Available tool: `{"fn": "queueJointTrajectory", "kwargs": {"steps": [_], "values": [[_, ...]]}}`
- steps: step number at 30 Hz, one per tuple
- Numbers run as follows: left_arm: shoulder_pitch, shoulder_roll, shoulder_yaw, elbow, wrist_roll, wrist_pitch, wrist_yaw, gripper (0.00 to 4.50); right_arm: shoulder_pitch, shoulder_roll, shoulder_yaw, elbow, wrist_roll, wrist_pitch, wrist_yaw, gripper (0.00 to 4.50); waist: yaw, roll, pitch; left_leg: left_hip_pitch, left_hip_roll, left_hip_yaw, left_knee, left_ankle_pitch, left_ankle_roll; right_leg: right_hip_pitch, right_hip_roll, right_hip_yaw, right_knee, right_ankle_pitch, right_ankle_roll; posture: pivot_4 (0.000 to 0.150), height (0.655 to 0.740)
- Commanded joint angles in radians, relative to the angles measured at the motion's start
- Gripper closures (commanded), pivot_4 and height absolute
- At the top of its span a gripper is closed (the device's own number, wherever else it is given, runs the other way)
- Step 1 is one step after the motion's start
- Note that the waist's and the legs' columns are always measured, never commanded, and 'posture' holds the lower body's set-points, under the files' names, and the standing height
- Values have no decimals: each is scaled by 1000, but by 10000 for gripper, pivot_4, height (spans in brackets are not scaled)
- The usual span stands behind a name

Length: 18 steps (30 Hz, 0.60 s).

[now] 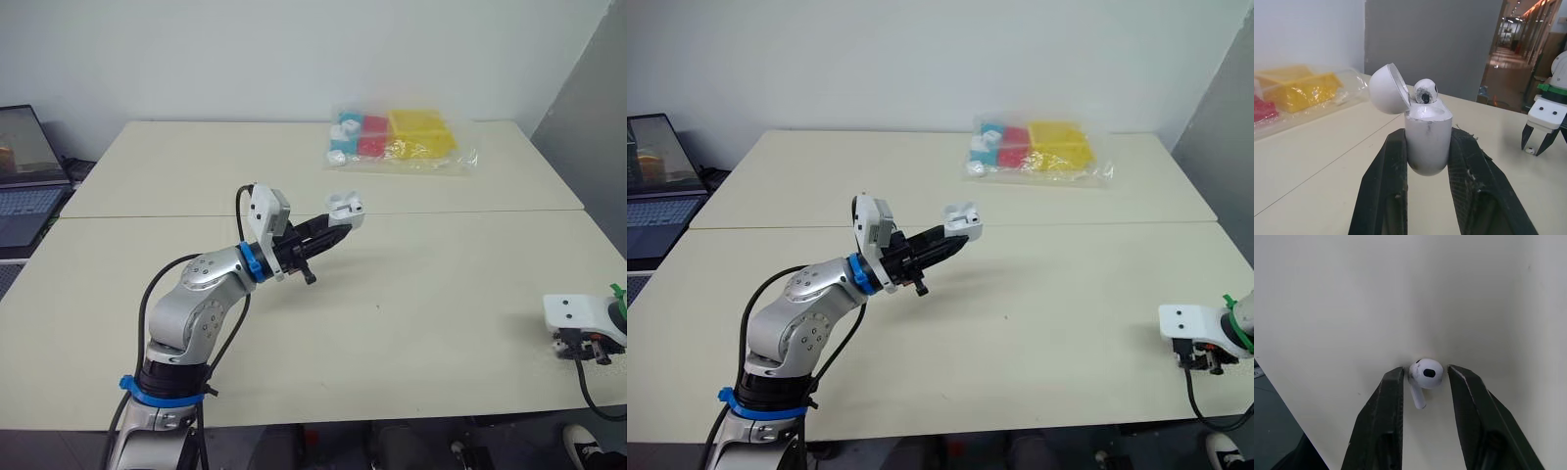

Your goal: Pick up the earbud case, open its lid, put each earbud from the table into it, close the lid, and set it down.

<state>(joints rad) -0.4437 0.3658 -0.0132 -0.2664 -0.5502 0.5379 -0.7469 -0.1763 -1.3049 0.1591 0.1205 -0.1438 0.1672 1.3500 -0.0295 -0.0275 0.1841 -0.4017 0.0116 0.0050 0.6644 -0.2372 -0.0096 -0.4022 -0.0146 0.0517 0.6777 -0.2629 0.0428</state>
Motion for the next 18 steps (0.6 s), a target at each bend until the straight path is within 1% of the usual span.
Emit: {"fn": "queueJointTrajectory", "kwargs": {"steps": [1, 18], "values": [[-5, 1, 8, -47, -20, -6, 5, 37531, 6, -1, -12, -23, -2, 12, 0, 28707, 0, 0, 0, 0, 0, 0, 0, 0, 0, 0, 0, 0, 0, 0, 0, 1500, 7400], [-11, 5, 8, -39, -17, -10, 0, 37531, 28, -2, -17, -56, 12, 42, 1, 28707, 0, 0, 0, 0, 0, 0, 0, 0, 0, 0, 1, 0, 0, 0, 0, 1500, 7400]]}}
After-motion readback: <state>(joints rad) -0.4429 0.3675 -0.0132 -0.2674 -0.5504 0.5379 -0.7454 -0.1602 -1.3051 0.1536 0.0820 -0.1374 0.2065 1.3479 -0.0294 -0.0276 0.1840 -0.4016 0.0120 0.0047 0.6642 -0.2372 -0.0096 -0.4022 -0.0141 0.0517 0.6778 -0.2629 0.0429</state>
